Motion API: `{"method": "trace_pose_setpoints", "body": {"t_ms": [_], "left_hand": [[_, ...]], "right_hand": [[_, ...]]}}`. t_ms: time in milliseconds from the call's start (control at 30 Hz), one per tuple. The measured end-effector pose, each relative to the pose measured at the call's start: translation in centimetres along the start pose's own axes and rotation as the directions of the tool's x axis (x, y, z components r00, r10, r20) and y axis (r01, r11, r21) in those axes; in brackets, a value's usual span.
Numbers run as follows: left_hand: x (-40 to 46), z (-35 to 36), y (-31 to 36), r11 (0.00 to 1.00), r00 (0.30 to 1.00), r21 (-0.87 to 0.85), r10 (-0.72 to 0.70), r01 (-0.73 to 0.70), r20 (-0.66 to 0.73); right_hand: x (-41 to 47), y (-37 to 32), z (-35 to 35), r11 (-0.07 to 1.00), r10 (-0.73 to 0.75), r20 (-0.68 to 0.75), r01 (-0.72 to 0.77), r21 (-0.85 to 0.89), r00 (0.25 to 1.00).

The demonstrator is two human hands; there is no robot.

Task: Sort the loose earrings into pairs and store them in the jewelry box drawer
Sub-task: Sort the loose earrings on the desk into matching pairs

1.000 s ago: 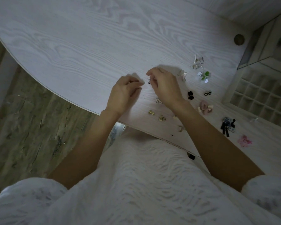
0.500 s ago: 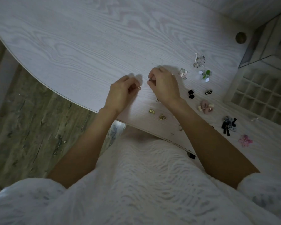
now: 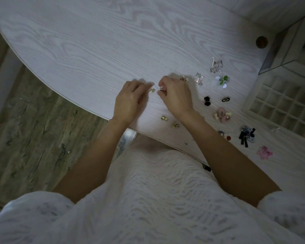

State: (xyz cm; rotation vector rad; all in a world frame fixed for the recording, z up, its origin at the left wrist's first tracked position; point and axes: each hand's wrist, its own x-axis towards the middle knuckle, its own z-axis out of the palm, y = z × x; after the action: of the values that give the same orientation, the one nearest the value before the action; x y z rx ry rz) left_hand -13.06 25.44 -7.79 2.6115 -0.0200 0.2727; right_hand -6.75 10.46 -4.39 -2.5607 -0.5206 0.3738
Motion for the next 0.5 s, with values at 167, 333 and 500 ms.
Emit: {"method": "trace_pose_setpoints", "body": {"t_ms": [167,333,500], "left_hand": [[0.6,-0.3,0.1,0.999,0.994,-0.022,0.042,-0.04,0.097],[1.2,-0.3,0.9,0.999,0.989,-0.032,-0.022,0.027,0.147],[2.6,0.1,1.9,0.976,0.968,-0.086,-0.184,0.201,0.171]], "right_hand": [[-0.6,0.2,0.0,1.0,-0.001,-0.004,0.001,-0.018,1.0],[-0.8,0.6,0.1,0.997,0.035,-0.048,-0.037,-0.062,0.998],[-1.1,2.1,-1.0,0.993,0.112,-0.094,-0.115,-0.028,0.989]]}}
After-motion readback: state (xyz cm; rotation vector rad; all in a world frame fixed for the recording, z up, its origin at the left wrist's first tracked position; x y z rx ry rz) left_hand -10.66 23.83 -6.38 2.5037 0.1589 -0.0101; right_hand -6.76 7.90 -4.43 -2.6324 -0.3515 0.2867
